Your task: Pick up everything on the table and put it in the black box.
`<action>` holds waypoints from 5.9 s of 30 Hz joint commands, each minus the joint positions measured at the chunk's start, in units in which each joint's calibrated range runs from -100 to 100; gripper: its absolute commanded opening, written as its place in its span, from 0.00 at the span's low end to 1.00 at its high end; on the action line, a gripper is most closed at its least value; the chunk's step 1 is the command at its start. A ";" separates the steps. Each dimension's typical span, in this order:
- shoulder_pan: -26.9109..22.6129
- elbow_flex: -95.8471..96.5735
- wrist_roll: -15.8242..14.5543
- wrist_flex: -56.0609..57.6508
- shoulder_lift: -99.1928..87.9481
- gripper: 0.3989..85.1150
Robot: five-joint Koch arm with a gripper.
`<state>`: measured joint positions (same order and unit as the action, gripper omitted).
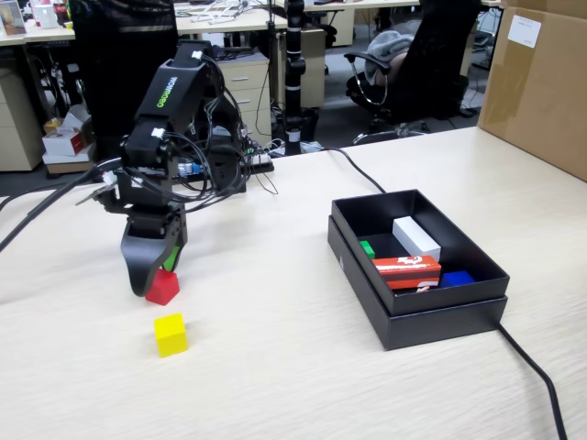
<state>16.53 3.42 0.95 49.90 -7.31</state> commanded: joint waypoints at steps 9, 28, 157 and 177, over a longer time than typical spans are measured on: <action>-0.54 -3.88 -0.73 -2.52 0.49 0.45; -3.22 1.20 -1.27 2.58 -11.79 0.08; -4.49 -48.84 4.98 14.07 36.06 0.03; -15.97 -25.27 -2.98 27.63 -18.91 0.02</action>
<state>3.10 -20.86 -0.27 76.46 -15.34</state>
